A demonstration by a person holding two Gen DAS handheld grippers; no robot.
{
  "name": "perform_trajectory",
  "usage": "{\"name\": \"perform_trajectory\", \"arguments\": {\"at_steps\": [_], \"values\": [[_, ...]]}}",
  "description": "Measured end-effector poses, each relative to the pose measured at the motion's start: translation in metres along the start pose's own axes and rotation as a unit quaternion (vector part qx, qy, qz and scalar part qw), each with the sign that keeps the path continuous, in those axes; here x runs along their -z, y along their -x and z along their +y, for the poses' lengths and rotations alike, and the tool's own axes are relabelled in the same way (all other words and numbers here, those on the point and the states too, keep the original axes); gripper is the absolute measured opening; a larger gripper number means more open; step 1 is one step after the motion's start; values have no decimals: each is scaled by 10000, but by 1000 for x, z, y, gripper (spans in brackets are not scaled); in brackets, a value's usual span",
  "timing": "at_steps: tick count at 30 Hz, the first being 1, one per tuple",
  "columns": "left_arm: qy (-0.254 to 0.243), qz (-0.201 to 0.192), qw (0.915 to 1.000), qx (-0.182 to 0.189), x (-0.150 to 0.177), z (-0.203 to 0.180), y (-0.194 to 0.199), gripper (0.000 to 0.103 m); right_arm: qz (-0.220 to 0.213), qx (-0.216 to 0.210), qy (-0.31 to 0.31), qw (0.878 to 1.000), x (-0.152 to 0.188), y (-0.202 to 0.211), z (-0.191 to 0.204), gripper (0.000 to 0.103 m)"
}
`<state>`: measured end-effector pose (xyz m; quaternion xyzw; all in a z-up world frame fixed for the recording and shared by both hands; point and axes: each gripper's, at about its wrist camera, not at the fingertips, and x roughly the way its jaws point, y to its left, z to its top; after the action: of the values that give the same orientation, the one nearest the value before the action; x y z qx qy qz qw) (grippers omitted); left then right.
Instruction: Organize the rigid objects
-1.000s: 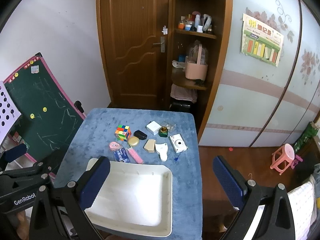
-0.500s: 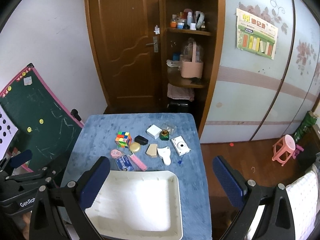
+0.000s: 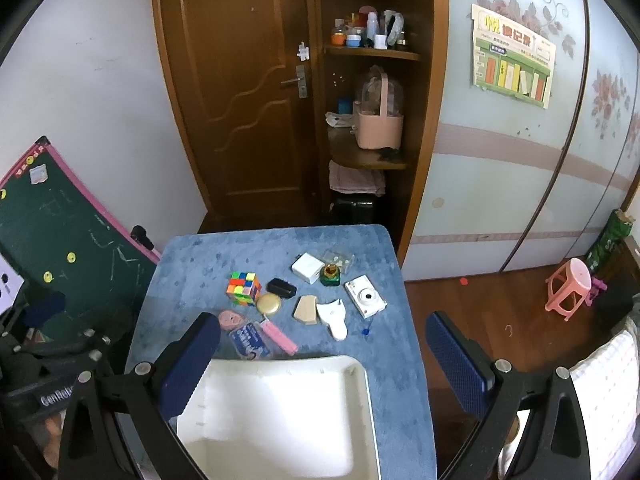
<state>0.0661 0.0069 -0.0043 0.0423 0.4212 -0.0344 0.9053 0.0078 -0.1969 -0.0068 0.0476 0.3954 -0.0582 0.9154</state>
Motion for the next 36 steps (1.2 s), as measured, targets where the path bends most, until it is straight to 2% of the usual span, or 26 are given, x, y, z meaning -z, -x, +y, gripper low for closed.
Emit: {"name": "perform_trajectory", "arguments": {"at_steps": [4, 10, 18, 22, 28, 33, 36], "values": [[49, -12, 9999, -117, -19, 15, -23, 102, -43, 121, 6, 9999, -20, -18, -5, 103], [14, 221, 9995, -204, -36, 23, -67, 102, 155, 187, -244, 9994, -48, -60, -21, 103], [-153, 897, 9958, -106, -48, 9, -155, 102, 736, 177, -593, 9954, -67, -140, -44, 103], [-256, 1246, 9919, 2, -50, -6, -201, 102, 1164, 249, -757, 9900, -65, -187, -56, 103], [-493, 1905, 9804, 124, -41, -31, -277, 102, 1688, 376, -617, 9830, -51, -259, -70, 103], [-395, 2228, 9740, 73, -35, -36, -328, 102, 2134, 256, -510, 9753, -32, -327, -82, 102], [-260, 2487, 9681, 123, -31, -34, -350, 102, 2372, 210, -419, 9703, -20, -359, -85, 96]]}}
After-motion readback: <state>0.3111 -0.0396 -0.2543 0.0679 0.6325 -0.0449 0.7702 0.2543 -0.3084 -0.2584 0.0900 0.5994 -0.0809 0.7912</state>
